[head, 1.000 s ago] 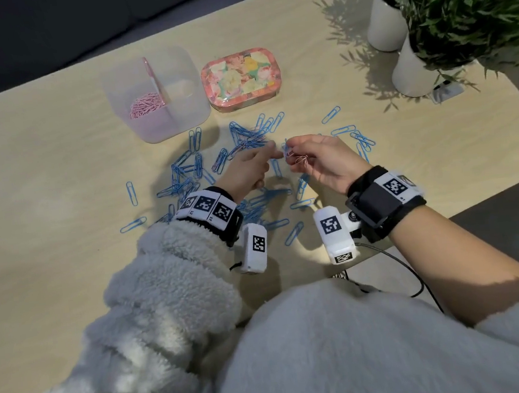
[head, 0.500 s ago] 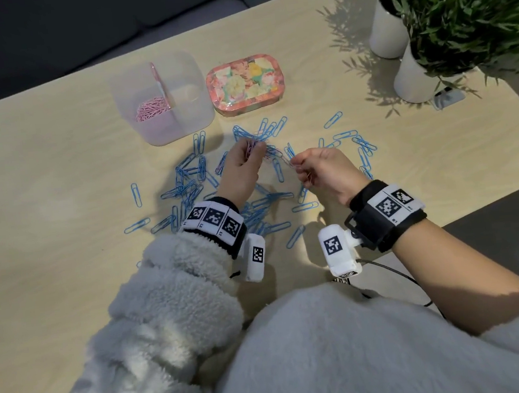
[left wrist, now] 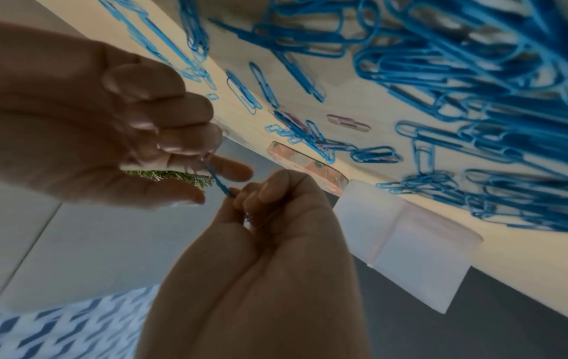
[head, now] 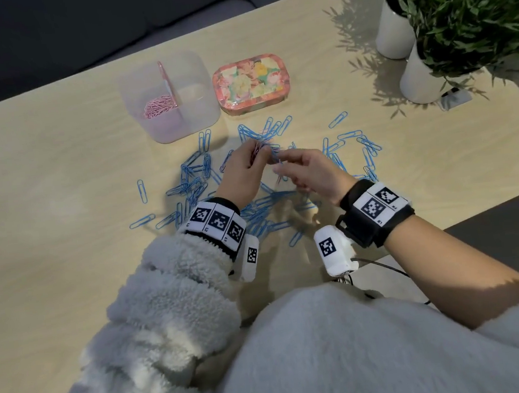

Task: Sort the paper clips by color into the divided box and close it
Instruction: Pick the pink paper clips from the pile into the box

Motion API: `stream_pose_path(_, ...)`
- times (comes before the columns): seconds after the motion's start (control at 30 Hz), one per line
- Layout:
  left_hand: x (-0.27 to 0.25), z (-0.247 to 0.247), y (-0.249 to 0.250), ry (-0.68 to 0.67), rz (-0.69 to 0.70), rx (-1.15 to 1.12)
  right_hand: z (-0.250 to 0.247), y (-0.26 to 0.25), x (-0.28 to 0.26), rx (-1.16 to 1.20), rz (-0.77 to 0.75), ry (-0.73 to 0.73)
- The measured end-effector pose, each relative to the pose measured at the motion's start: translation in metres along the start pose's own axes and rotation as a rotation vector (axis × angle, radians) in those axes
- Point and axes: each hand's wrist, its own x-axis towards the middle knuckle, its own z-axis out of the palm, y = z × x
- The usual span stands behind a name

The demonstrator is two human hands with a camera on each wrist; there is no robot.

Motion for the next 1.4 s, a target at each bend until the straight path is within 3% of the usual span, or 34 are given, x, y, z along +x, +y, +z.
stream_pose_path(0.23, 0.001, -0.004, -0.004, 0.072, 0.0, 0.014, -0.001, 0.005, -0.004, -0.056, -0.028, -0.063)
stream_pose_path(0.43, 0.0, -0.001, -0.004, 0.07, -0.024, -0.028, 0.0, -0.002, -0.007, 0.017, 0.166, -0.085)
stream_pose_path(0.7, -0.007, 0.0, 0.001, -0.048, 0.056, 0.126, 0.001, 0.004, -0.004, 0.138, 0.179, -0.115)
stream_pose_path(0.9, -0.014, 0.003, 0.0, -0.116, 0.12, 0.193, -0.013, 0.0, 0.003, 0.325, 0.224, -0.038)
stream_pose_path(1.13, -0.012, -0.004, 0.001, -0.167, -0.107, -0.124, -0.017, 0.004, 0.002, 0.451, 0.274, -0.038)
stream_pose_path(1.4, -0.018, -0.005, 0.004, -0.11, -0.313, -0.457, -0.014, 0.011, 0.0, 0.389, 0.248, 0.013)
